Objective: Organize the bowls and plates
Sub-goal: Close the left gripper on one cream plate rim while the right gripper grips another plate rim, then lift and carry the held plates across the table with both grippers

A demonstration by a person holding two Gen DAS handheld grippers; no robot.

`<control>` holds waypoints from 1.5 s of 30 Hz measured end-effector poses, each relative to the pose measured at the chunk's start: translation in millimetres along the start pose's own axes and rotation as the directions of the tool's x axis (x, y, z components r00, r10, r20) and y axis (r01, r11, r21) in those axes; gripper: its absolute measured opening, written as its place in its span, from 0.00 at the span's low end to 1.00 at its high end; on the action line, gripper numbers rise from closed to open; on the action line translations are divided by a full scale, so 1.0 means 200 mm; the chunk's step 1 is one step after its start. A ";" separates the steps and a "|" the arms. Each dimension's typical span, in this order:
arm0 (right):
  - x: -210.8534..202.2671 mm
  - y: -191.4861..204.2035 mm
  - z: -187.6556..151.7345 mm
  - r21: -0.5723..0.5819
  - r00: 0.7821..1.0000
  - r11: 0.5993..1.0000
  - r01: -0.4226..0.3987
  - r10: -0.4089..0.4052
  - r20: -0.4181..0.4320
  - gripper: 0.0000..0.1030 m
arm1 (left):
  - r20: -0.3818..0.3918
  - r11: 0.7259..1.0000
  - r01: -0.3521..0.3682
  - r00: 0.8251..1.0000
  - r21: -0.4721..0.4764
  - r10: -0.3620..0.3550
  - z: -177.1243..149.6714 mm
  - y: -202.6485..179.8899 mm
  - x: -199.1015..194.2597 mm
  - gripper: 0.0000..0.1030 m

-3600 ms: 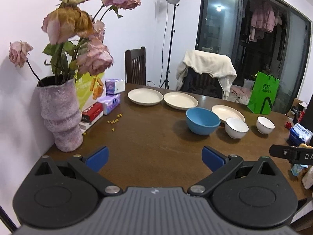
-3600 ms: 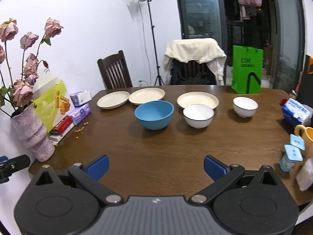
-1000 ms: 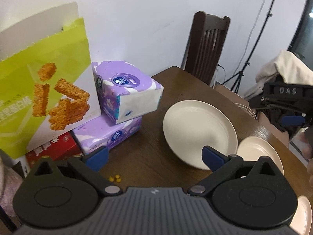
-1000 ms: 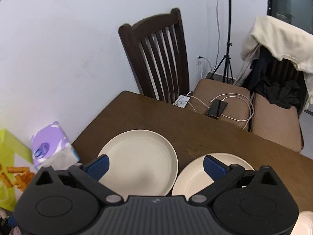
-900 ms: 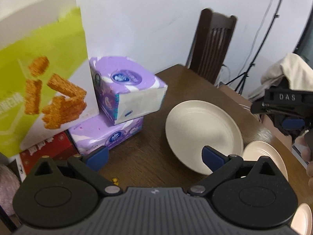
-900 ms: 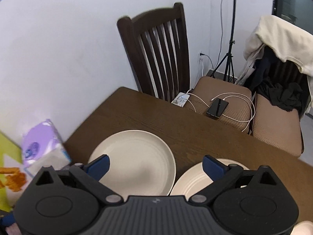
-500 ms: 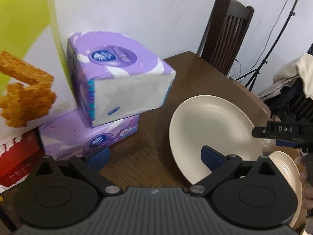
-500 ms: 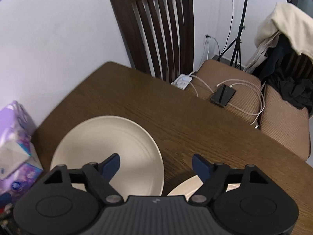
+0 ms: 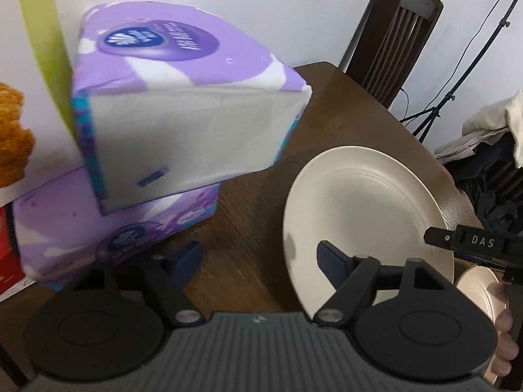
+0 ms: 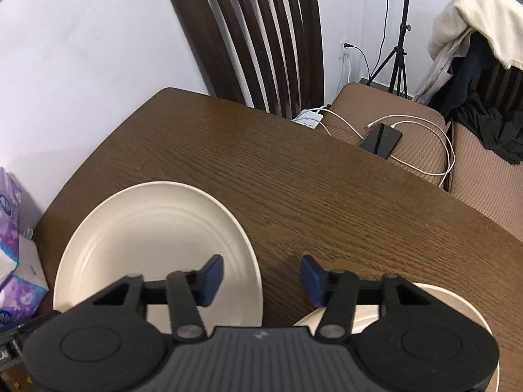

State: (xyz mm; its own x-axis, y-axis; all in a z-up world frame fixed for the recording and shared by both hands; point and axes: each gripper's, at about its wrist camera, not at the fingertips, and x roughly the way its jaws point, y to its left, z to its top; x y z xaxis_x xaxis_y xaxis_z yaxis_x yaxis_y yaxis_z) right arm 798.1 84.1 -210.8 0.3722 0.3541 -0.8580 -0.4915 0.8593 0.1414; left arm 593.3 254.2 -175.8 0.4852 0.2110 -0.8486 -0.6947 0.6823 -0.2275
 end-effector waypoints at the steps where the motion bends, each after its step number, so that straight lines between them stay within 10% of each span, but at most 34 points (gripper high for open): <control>1: 0.01 0.00 0.00 0.001 1.000 1.000 0.000 0.000 -0.002 0.46 | -0.005 1.000 0.003 1.000 -0.006 -0.003 0.00 0.00 0.01 0.67; 10: 0.02 -0.02 -0.01 0.021 0.996 0.996 -0.087 0.087 0.002 0.15 | -0.026 0.990 0.115 0.993 -0.084 -0.118 0.01 0.05 0.04 0.05; 45: -0.37 0.00 -0.14 0.005 0.980 0.992 -0.126 0.124 0.155 0.06 | 0.035 0.992 0.126 0.991 0.010 -0.126 -0.08 0.01 -0.27 0.06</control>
State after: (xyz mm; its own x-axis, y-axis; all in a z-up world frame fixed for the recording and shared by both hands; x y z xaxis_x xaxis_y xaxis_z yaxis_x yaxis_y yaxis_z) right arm 747.7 47.9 -162.0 0.4256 0.5106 -0.7471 -0.5305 0.8096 0.2511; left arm 557.4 232.3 -138.1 0.5869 0.1473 -0.7961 -0.6229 0.7103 -0.3278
